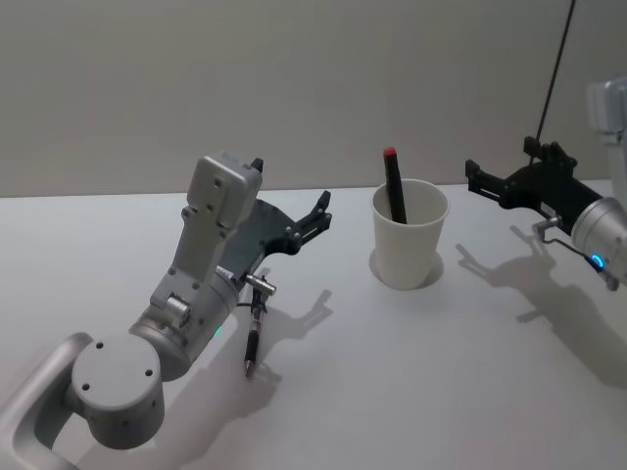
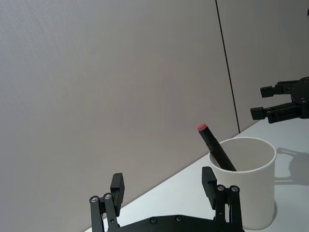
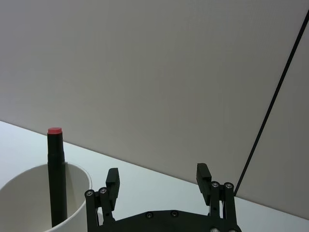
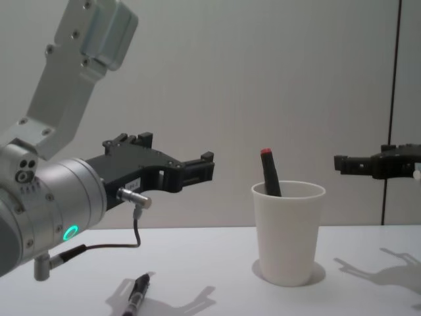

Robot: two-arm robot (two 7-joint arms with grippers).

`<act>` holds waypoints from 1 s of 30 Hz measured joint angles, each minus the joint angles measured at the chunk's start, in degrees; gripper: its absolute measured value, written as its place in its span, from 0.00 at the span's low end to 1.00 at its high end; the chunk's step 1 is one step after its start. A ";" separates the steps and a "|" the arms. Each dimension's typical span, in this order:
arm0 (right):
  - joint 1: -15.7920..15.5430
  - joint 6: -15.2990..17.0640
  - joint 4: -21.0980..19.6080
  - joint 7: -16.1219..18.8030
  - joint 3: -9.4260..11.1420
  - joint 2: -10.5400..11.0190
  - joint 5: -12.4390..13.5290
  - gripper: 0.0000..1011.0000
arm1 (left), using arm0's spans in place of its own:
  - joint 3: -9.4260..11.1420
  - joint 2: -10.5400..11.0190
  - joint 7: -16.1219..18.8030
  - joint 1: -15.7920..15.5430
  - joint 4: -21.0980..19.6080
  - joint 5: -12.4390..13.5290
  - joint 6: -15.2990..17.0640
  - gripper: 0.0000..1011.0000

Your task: Place the pen into the pen holder.

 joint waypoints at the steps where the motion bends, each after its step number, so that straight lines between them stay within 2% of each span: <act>1: 0.00 0.02 0.00 0.00 0.00 0.00 0.00 0.99 | 0.00 0.00 0.00 0.00 0.00 0.00 0.00 0.99; 30: 0.00 0.17 0.00 0.00 0.00 0.05 0.01 0.99 | -0.06 0.04 0.02 0.07 -0.09 -0.01 0.22 0.99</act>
